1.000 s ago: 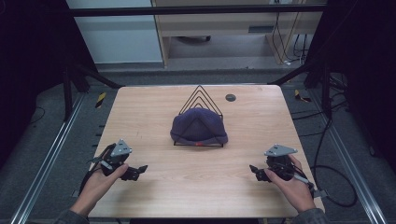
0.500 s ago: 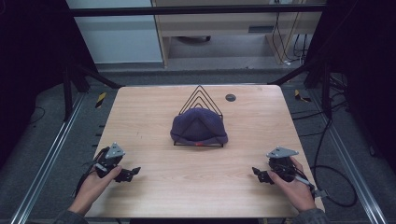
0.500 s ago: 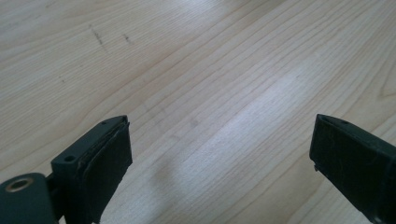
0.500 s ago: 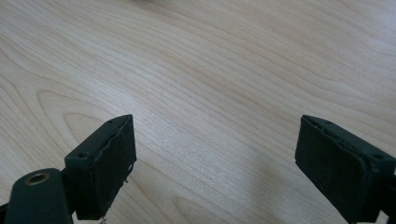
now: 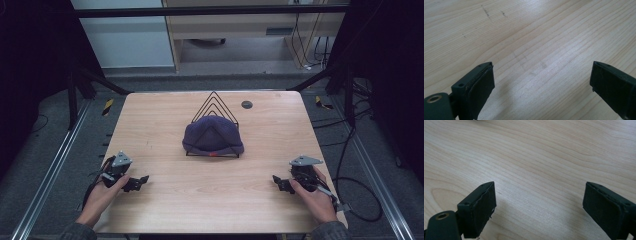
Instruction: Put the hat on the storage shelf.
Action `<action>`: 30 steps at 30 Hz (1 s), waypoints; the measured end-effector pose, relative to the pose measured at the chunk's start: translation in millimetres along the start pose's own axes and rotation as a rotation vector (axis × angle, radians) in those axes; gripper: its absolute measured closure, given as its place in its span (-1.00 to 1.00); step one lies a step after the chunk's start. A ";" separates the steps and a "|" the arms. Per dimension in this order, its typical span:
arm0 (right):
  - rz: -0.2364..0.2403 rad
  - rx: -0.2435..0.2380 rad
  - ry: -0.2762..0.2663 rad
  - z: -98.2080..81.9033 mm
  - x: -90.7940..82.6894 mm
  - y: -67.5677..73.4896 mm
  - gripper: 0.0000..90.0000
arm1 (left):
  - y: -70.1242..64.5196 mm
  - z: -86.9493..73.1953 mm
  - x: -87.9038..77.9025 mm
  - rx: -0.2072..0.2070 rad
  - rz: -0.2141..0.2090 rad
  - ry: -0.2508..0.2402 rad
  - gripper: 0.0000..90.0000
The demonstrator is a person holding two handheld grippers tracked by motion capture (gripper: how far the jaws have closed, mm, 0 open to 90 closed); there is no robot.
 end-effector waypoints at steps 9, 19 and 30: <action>0.011 0.042 0.014 -3.5 4.8 -4.6 -0.77 | 1.9 -4.7 8.3 -0.012 -0.010 0.022 -0.89; -0.015 0.026 -0.001 -4.5 8.4 -3.2 -0.85 | -2.5 -9.5 14.9 -0.008 -0.025 0.031 -0.96; -0.024 0.020 -0.014 -5.1 8.9 -2.4 -0.86 | -3.2 -11.8 15.2 0.009 -0.036 -0.028 -1.00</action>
Point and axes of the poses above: each handheld gripper's, and its own axes: x roughly forward along the jaws, z roughly out of its top, y roughly to its left, the point moved 10 cm from there along x, roughly forward along the jaws, and after that the axes turned 11 degrees about y, right-handed, at the moved point
